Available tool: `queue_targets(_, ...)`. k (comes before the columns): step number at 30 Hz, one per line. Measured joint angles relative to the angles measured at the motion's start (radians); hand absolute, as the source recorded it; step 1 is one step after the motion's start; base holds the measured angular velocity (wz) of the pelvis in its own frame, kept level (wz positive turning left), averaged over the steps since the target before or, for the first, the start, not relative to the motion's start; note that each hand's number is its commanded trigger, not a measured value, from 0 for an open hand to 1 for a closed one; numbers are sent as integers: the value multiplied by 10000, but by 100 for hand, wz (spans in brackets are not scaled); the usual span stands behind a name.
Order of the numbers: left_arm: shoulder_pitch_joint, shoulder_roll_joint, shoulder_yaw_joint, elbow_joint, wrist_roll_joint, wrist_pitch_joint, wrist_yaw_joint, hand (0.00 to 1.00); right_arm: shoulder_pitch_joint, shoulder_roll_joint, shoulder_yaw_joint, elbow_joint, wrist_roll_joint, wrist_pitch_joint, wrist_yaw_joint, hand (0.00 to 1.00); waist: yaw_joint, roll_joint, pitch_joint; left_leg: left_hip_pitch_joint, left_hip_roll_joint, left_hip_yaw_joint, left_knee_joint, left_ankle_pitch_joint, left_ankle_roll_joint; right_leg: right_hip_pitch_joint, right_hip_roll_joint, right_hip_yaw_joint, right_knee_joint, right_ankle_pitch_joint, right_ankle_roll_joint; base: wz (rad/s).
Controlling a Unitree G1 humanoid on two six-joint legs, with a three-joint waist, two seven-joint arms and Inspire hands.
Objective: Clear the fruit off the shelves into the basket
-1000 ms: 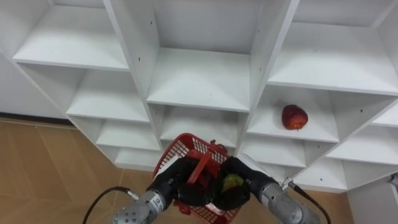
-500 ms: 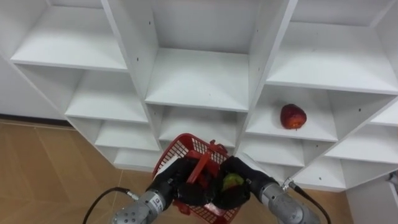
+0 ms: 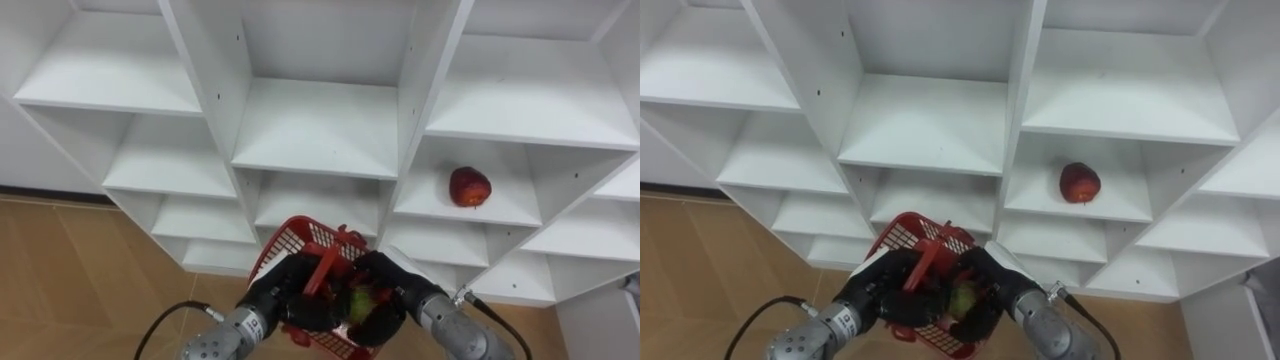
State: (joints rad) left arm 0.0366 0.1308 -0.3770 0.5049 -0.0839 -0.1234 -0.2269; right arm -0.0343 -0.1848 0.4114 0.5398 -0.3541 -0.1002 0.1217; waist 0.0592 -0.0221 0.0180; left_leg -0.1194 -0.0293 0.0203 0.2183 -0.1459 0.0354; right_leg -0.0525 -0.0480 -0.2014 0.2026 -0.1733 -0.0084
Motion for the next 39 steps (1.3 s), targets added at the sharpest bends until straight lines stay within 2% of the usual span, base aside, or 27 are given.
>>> queue_targets(25, -11, 0, -42, 25, -2, 34, 147, 100, 0, 222, -13, 17, 13, 0, -10, 0, -22, 57, -11, 9, 5, -23, -44, 0, 0, 1, 2, -25, 12, 3, -2, 0)
queue_targets(39, -11, 18, -43, 27, -3, 34, 260, 100, 0, 218, -11, 16, 14, 0, -7, 0, -31, 101, -19, 21, 29, -34, -57, -1, 0, 0, 2, -25, 26, 5, -3, 0)
